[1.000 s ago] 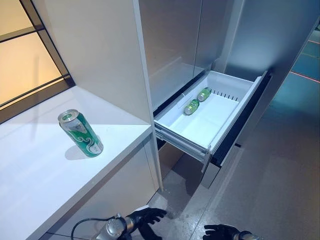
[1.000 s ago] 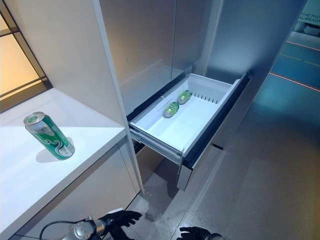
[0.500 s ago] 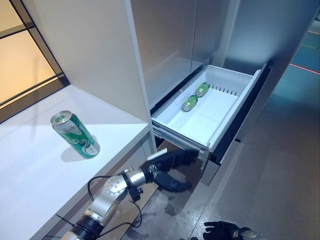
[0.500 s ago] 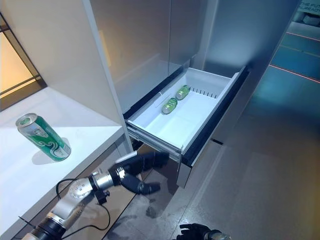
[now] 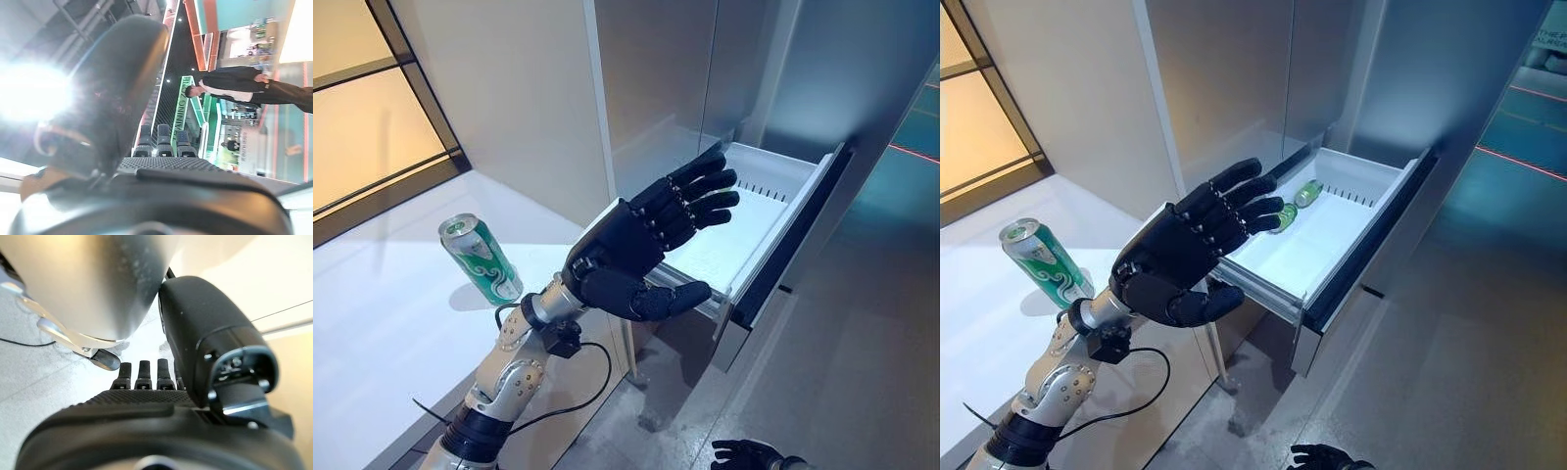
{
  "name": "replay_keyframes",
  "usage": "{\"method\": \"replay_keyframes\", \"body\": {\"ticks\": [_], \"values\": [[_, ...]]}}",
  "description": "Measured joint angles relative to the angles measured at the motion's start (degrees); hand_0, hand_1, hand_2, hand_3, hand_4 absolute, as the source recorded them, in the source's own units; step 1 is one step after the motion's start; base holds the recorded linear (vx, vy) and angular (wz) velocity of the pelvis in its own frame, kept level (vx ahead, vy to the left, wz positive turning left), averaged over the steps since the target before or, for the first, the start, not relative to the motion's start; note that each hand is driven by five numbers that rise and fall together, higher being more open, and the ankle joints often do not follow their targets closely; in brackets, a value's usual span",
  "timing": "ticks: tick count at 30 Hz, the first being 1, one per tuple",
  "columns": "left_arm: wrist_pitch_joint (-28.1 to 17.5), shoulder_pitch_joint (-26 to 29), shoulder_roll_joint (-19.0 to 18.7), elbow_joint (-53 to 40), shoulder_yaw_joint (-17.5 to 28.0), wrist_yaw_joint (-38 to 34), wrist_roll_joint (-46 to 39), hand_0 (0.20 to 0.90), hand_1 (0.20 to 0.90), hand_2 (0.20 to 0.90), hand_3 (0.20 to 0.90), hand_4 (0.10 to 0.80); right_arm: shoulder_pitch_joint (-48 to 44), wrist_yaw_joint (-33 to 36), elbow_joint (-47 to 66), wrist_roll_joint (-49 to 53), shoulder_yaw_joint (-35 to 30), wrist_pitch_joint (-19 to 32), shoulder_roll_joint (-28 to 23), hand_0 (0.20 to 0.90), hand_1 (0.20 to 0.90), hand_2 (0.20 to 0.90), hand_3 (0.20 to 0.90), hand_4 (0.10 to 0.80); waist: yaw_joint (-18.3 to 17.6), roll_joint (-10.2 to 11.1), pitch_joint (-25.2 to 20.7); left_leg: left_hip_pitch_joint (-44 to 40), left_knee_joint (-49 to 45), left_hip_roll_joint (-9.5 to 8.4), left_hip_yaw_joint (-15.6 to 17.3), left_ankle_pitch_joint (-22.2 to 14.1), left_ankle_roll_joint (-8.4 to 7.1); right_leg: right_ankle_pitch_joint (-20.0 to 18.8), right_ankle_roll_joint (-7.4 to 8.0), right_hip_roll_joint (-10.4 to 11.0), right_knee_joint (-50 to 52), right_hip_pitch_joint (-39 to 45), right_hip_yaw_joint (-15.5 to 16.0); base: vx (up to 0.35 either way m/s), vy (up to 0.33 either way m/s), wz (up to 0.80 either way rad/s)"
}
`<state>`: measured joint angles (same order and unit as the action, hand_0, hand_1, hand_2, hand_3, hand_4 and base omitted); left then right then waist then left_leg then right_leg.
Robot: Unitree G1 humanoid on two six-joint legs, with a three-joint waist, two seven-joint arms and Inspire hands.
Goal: Put drinks into fridge and close the fridge
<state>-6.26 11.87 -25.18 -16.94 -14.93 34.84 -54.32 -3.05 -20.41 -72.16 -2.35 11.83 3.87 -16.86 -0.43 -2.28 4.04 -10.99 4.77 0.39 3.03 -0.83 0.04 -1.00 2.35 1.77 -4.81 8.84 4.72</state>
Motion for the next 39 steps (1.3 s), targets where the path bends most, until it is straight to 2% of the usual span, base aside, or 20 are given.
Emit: {"method": "replay_keyframes", "body": {"ticks": [5, 18, 23, 29, 33, 39], "values": [[-4.6, 0.9, -0.7, -0.2, 0.4, -4.8, 0.3, 0.9, 0.9, 0.9, 0.9, 0.8, 0.4, 0.9, -0.5, -0.1, 0.6, 0.4, 0.2, 0.9, 0.9, 0.9, 0.9, 0.8, 0.3, -0.2, -0.6, 0.0, 0.0, -0.27, -1.6, 0.4, 0.09, 0.1, 0.15, 0.3, 0.0, 0.7, 1.5, 0.005, -0.002, 0.17], [-10.9, 0.8, -1.4, -1.9, 12.8, -16.7, 5.6, 0.9, 0.9, 0.9, 0.9, 0.8, 0.4, 1.9, -0.5, -2.2, 3.2, -0.5, 0.5, 0.9, 0.9, 0.9, 0.9, 0.8, 4.3, -1.1, -1.3, 1.2, 0.0, -0.66, -6.0, 1.3, -0.15, 0.9, 0.17, 0.8, -0.2, 1.5, 6.0, 0.002, 0.003, 0.17], [-10.9, 0.8, -3.3, -1.9, 16.0, -22.6, 11.0, 0.9, 0.9, 0.9, 0.9, 0.8, 0.2, 1.9, -0.7, -2.3, 4.0, -1.6, 0.5, 0.9, 0.9, 0.9, 0.9, 0.8, 6.4, -1.2, -1.3, 1.4, 0.0, -0.75, -6.8, 1.5, -0.21, 1.0, 0.17, 0.8, 0.0, 1.6, 6.7, 0.006, 0.024, 0.1], [-10.2, 0.7, -5.7, 2.3, 18.0, -29.3, 17.2, 0.9, 0.9, 0.9, 0.9, 0.8, -0.6, 1.8, -1.5, -2.5, 4.0, -3.2, 0.8, 0.9, 0.9, 0.9, 0.9, 0.8, 6.7, -1.6, -1.8, 2.1, 0.0, -0.75, -7.8, 1.7, -0.4, 1.2, 0.06, 0.8, 0.0, 1.6, 7.7, 0.013, 0.011, 0.08], [-8.0, 0.5, -5.7, 4.9, 20.5, -32.2, 17.3, 0.9, 0.9, 0.9, 0.9, 0.8, -0.8, 1.8, -1.5, -2.5, 3.9, -3.5, 0.9, 0.9, 0.9, 0.9, 0.9, 0.8, 6.7, -1.6, -1.8, 2.1, 0.0, -0.74, -8.0, 1.7, -0.45, 1.3, -0.01, 0.7, 0.0, 1.6, 7.8, 0.0, 0.0, 0.0], [-4.6, -0.7, -5.7, 9.7, 21.4, -34.2, 17.1, 0.9, 0.9, 0.9, 0.9, 0.8, -0.7, 1.8, -1.5, -2.5, 3.9, -3.5, 0.9, 0.9, 0.9, 0.9, 0.9, 0.8, 6.7, -1.5, -1.8, 2.0, 0.0, -0.7, -8.1, 1.7, -0.47, 1.3, -0.01, 0.7, 0.0, 1.6, 7.9, 0.0, 0.0, 0.0]]}}
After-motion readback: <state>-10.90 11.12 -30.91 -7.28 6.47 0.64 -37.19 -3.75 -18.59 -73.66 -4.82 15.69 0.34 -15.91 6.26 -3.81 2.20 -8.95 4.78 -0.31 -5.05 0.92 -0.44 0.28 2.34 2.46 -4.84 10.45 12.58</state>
